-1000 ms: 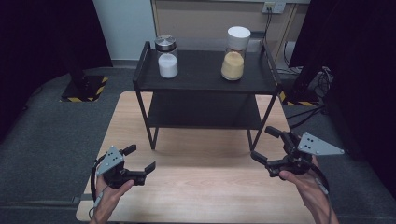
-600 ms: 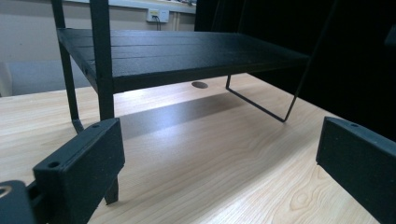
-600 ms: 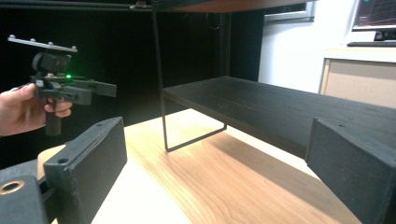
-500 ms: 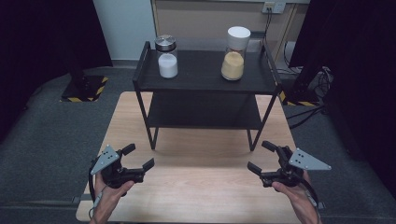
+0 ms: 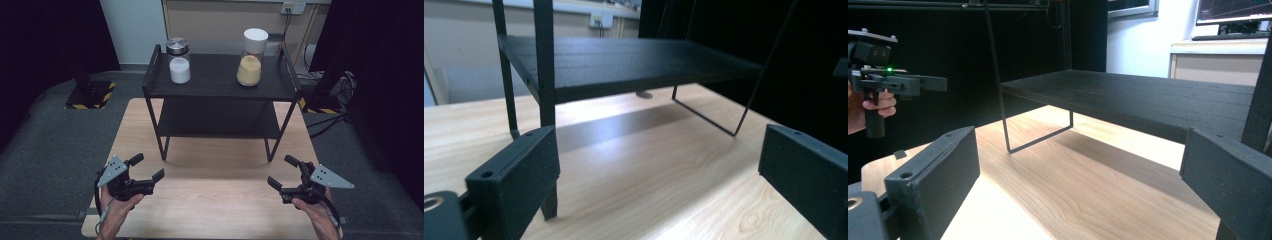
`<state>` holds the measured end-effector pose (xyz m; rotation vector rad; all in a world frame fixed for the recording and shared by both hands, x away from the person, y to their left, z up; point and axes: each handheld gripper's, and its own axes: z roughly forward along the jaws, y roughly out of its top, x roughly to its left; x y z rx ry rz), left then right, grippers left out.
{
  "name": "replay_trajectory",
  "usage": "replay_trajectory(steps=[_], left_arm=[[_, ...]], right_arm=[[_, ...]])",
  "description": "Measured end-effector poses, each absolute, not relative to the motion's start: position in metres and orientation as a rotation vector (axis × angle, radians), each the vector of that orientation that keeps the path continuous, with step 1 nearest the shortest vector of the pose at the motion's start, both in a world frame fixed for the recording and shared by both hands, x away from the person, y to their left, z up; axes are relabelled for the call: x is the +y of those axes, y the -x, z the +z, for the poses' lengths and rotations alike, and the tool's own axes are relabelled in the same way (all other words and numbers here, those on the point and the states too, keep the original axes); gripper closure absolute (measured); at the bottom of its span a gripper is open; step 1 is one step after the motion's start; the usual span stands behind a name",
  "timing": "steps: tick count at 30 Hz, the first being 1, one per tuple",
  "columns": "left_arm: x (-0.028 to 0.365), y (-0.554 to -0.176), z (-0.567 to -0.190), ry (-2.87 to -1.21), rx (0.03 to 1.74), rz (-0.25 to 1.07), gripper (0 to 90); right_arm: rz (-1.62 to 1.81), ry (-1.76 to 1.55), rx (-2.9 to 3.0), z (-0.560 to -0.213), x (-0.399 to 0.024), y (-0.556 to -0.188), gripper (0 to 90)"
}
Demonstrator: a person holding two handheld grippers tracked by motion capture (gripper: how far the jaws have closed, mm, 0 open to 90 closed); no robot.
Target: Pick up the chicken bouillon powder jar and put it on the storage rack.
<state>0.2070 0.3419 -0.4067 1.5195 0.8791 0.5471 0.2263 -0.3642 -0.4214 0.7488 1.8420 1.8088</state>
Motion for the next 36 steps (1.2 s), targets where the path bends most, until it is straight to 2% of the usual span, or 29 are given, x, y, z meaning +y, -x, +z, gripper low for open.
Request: replay_trajectory(steps=[5,16,25,30,36], left_arm=[[0.343,-0.205,-0.409,-1.500,0.890,0.571,1.1],[0.334,-0.194,-0.413,-1.498,0.848,0.738,2.1],[0.334,-0.198,-0.410,-1.494,0.872,0.661,0.8],[0.334,-0.200,-0.408,-1.478,0.876,0.607,0.4],[0.333,-0.201,-0.403,-1.523,0.882,0.616,0.0]], right_arm=[[1.812,-0.713,1.841,-0.427,-0.364,-0.227,4.6],[1.773,-0.659,1.828,-0.430,-0.365,-0.220,13.2],[1.791,-0.730,1.804,-0.433,-0.364,-0.216,13.1],[1.808,-0.802,1.721,-0.439,-0.365,-0.209,8.2],[1.785,-0.960,1.790,-0.431,-0.368,-0.209,6.1]])
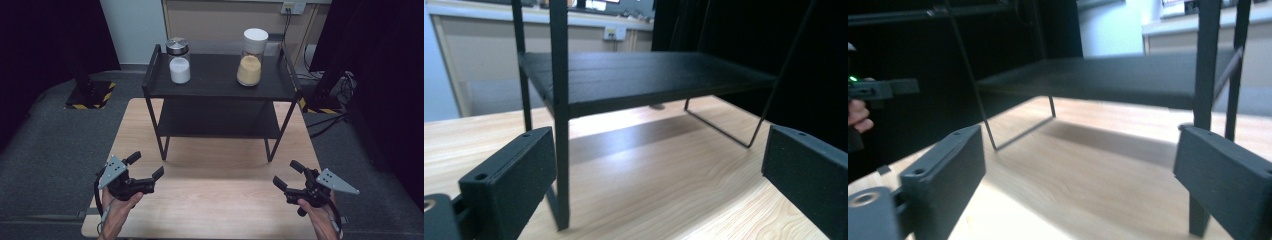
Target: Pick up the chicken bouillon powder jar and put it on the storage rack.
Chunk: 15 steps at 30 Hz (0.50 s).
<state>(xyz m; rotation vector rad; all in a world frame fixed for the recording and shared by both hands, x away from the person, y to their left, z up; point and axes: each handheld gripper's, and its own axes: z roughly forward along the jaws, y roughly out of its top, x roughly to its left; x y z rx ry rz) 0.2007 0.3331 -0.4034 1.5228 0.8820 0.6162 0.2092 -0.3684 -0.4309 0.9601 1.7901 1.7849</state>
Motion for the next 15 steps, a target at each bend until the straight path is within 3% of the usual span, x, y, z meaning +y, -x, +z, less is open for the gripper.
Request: replay_trajectory(steps=[15], left_arm=[[0.343,-0.198,-0.405,-1.504,0.877,0.662,1.2]], right_arm=[[1.672,-0.966,1.663,-0.431,-0.370,-0.192,2.3]])
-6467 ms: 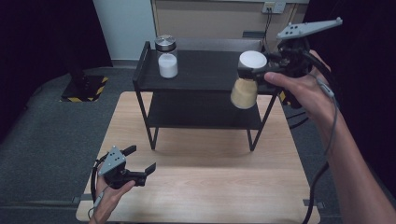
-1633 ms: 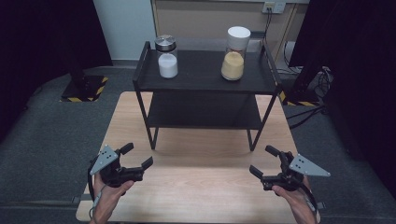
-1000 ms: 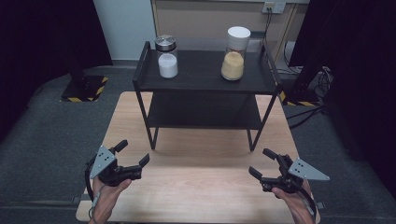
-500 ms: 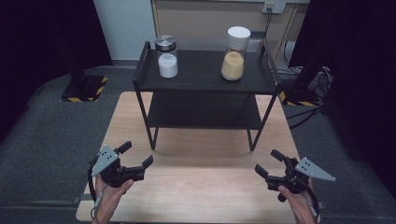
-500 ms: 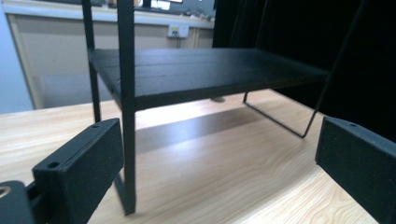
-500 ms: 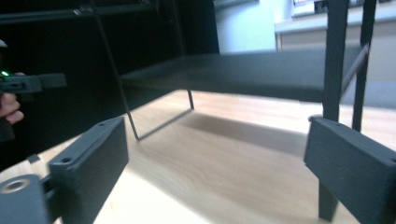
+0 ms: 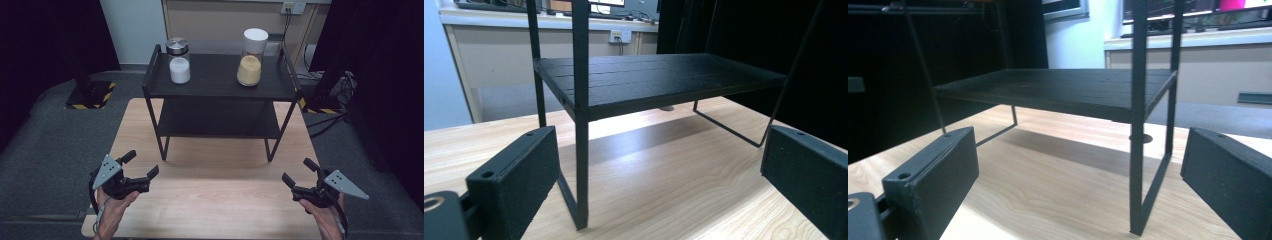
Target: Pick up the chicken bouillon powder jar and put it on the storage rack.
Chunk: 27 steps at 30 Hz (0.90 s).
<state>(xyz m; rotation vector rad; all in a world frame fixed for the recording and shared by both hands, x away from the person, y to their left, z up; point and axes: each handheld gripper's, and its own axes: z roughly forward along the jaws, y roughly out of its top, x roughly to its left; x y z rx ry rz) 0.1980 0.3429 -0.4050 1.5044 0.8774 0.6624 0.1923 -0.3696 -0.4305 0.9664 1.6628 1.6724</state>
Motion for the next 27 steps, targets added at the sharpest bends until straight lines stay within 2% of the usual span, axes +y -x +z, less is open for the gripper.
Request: replay_trajectory(steps=[11,27], left_arm=[[0.3432,-0.1982,-0.4036,-1.523,0.874,0.671,1.6],[0.3407,-0.2044,-0.4009,-1.592,0.807,0.628,3.4]], right_arm=[[1.659,-0.979,1.657,-0.4321,-0.3704,-0.1917,5.6],[1.626,-0.995,1.645,-0.4303,-0.3713,-0.1901,5.3]])
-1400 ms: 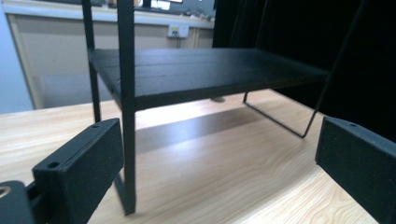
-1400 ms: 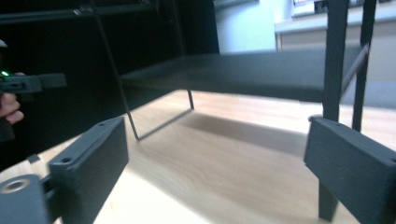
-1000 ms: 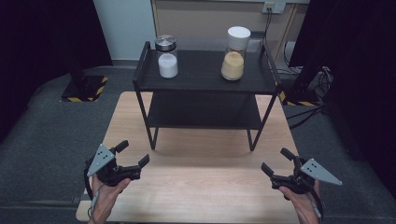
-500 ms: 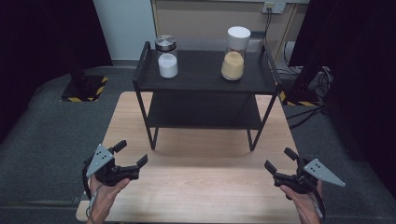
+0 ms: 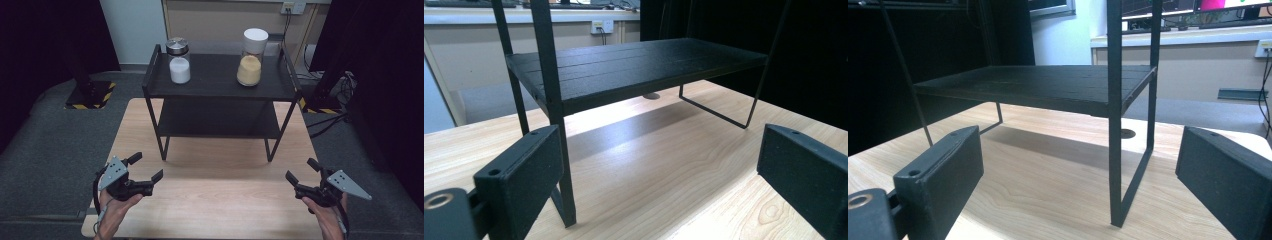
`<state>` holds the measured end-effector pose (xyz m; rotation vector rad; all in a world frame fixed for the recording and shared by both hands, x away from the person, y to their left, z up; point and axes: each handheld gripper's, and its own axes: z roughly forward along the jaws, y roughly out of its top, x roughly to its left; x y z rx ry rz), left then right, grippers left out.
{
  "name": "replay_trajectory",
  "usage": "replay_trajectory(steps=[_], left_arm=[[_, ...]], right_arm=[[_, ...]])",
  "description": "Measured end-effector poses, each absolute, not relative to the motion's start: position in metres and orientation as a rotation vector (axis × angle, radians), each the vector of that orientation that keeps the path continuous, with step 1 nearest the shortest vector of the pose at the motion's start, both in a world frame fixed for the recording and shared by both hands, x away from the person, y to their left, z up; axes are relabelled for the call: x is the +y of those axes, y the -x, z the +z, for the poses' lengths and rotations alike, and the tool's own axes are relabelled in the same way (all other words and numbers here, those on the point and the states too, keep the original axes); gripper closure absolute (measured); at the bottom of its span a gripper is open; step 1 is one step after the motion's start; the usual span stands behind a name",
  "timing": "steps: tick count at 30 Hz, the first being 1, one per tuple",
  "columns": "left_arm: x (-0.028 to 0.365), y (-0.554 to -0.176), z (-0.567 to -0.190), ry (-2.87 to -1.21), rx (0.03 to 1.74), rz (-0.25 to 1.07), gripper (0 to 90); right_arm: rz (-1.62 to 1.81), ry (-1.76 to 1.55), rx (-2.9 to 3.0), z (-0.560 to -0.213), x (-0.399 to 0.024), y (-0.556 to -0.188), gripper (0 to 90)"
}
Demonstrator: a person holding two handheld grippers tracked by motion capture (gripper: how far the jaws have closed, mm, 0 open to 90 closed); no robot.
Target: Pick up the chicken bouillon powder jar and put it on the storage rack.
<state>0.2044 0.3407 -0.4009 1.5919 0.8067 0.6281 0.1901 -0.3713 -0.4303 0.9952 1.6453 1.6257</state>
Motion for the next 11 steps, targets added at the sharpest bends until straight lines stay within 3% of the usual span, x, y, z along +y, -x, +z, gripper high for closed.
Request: replay_trajectory(steps=[11], left_arm=[[0.3419,-0.2067,-0.4007,-1.592,0.819,0.603,3.3]], right_arm=[[1.641,-0.992,1.670,-0.4301,-0.3708,-0.1935,5.4]])
